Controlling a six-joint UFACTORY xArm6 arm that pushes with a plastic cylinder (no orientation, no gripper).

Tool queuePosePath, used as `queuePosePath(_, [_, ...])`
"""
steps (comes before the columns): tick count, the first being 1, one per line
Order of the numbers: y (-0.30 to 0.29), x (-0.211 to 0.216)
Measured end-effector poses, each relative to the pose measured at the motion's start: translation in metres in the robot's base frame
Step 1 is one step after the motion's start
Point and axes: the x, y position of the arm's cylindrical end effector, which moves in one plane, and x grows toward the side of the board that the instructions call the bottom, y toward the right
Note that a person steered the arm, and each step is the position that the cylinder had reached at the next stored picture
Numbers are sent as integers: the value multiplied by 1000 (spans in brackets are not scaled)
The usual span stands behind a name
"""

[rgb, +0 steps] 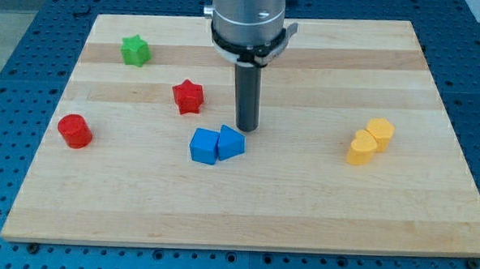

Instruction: Slide the red star slightly down

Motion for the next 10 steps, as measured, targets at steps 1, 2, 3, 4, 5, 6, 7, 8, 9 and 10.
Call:
queuePosePath(1, [-1,-15])
queuePosePath(2, [-8,-34])
queuePosePath(3, [-13,-51])
queuePosePath(4, [-30,-65])
queuePosePath(5, [-48,-70])
queuePosePath(6, [-72,-70])
queuePosePath(7, [-77,-67])
queuePosePath(8, [-75,-67])
queuePosePath(9, [-76,-63])
queuePosePath(10, [-80,-52])
